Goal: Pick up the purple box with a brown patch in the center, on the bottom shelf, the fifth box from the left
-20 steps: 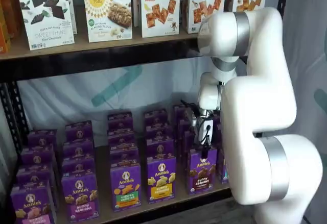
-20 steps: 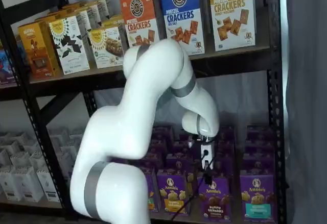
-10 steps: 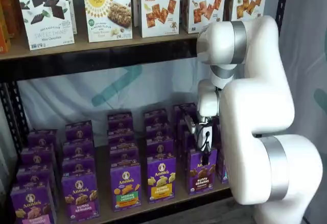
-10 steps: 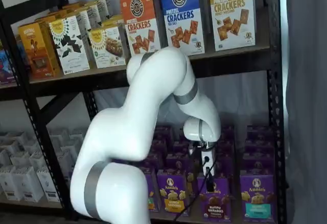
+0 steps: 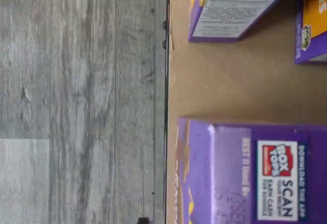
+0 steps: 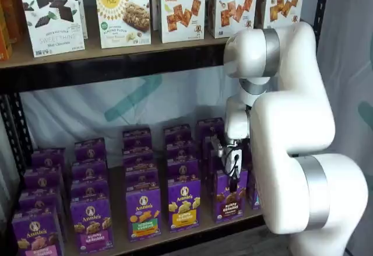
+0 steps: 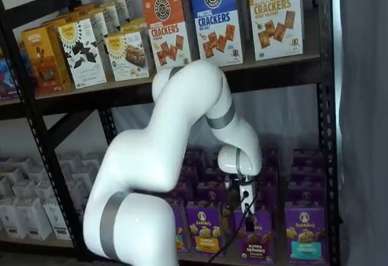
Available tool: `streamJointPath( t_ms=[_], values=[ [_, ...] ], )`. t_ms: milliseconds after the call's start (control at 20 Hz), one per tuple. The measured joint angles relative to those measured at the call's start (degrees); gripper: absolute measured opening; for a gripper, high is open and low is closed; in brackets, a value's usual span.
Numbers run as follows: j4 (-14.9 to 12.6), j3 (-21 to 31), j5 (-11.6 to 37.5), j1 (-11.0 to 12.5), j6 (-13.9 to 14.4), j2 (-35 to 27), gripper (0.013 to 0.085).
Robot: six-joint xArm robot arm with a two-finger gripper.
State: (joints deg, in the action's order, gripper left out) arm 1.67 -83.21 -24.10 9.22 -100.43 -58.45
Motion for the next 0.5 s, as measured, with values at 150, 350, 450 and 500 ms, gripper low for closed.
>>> streamJointPath(
  t_ms=[150, 350, 450, 500],
  values=[
    [-0.47, -0.11, 0.22, 0.07, 0.36, -0.24, 0.0690],
    [-0.19, 0.15, 0.93, 0.12, 0.03, -0.39, 0.0570],
    [0.13, 0.18, 1.06, 0.12, -0.25, -0.47, 0.0570],
    [0.22, 0.20, 1.14, 0.11, -0.32, -0.51, 0.0570]
  ],
)
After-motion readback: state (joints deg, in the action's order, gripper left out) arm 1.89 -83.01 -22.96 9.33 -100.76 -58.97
